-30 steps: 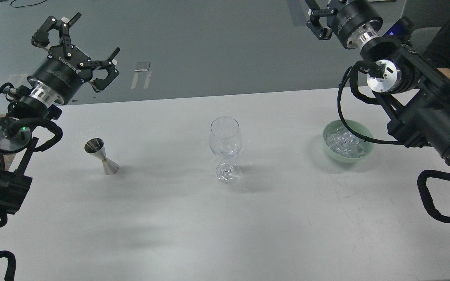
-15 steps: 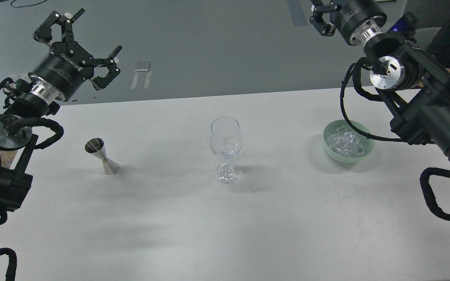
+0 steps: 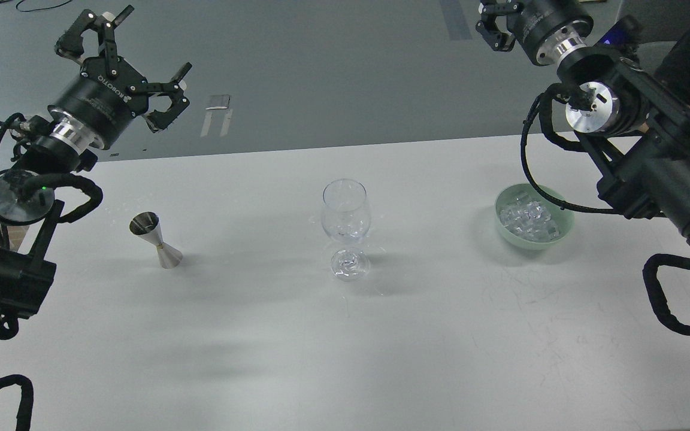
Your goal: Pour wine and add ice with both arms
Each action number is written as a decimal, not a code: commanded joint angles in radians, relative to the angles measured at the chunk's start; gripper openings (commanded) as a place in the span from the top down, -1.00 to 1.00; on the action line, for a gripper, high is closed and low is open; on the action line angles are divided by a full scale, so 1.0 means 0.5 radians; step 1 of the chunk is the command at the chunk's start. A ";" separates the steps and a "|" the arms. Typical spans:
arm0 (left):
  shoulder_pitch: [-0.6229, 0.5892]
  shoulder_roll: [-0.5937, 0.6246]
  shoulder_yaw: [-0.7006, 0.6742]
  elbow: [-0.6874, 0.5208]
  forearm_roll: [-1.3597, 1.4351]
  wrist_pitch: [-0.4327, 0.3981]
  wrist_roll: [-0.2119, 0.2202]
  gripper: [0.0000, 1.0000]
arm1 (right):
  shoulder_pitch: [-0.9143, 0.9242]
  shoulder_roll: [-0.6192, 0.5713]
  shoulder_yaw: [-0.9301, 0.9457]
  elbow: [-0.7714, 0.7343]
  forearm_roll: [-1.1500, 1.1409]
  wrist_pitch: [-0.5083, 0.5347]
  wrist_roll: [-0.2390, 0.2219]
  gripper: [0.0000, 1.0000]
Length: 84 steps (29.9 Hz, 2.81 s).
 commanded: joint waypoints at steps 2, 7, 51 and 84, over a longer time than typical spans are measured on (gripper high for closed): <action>0.003 0.000 0.001 0.001 0.001 0.001 0.006 -0.97 | 0.001 0.005 0.000 0.000 0.000 0.000 0.000 -1.00; 0.003 -0.003 -0.002 0.001 0.001 0.001 0.028 -0.97 | -0.005 0.002 -0.006 0.000 -0.003 0.000 0.000 -1.00; -0.156 -0.083 -0.005 0.001 -0.002 0.065 0.071 -0.97 | 0.044 0.002 -0.043 -0.028 -0.003 -0.003 -0.031 -1.00; -0.141 -0.056 -0.027 -0.076 0.016 0.062 0.077 -0.97 | 0.050 0.002 -0.061 -0.034 -0.003 -0.031 -0.031 -1.00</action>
